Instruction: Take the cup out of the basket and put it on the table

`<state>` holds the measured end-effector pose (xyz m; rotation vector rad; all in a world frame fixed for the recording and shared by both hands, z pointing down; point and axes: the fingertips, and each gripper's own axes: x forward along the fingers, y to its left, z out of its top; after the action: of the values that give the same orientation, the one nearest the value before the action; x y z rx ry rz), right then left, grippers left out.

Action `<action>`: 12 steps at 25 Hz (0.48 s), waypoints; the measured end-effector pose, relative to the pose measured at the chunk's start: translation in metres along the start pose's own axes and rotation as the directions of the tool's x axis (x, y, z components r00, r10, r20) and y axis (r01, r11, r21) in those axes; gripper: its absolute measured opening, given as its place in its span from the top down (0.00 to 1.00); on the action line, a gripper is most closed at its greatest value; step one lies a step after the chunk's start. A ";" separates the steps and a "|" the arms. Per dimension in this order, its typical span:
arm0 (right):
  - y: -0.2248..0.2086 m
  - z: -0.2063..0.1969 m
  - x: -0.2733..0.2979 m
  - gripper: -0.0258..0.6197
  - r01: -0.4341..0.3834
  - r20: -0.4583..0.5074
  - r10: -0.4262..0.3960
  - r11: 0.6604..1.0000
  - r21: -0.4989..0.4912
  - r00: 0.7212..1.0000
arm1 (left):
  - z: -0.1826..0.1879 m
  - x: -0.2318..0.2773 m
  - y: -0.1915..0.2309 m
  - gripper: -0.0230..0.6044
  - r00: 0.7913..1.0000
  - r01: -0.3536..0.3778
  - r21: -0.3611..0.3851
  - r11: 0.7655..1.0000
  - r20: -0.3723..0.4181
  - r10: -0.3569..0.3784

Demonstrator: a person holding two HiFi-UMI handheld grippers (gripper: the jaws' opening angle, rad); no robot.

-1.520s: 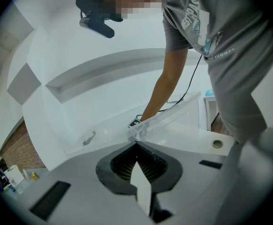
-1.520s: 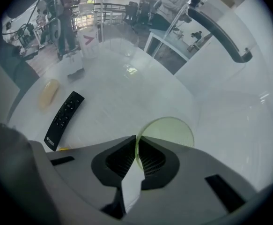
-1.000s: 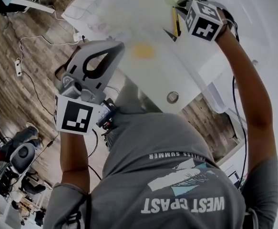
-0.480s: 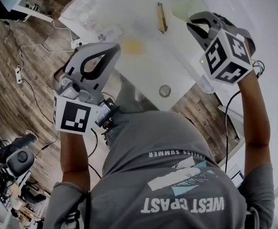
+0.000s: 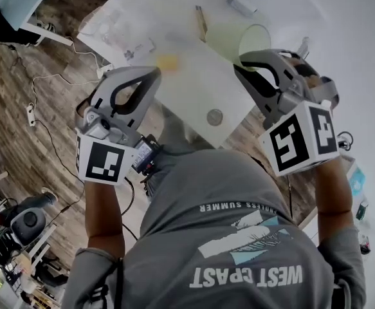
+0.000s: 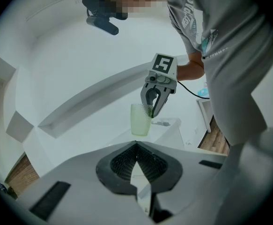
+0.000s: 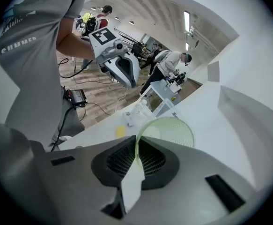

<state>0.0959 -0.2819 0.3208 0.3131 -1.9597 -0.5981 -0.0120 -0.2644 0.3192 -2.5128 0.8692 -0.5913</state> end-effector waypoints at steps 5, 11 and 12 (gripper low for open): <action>0.042 0.009 -0.018 0.92 -0.017 0.040 0.016 1.000 0.024 0.999 | 0.015 -0.007 -0.024 0.95 1.000 0.010 0.015 1.000 0.000 -0.010; 0.094 0.026 -0.024 0.92 -0.069 0.102 0.064 0.997 0.043 0.993 | 0.028 -0.021 -0.047 0.95 1.000 0.010 0.029 1.000 -0.002 -0.010; 0.102 0.030 -0.024 0.92 -0.080 0.114 0.075 0.996 0.042 0.991 | 0.029 -0.024 -0.050 0.95 1.000 0.010 0.031 0.999 -0.003 -0.010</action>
<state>0.0834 -0.1765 0.3468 0.2348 -2.0864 -0.5303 0.0095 -0.2053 0.3145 -2.4902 0.8428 -0.6073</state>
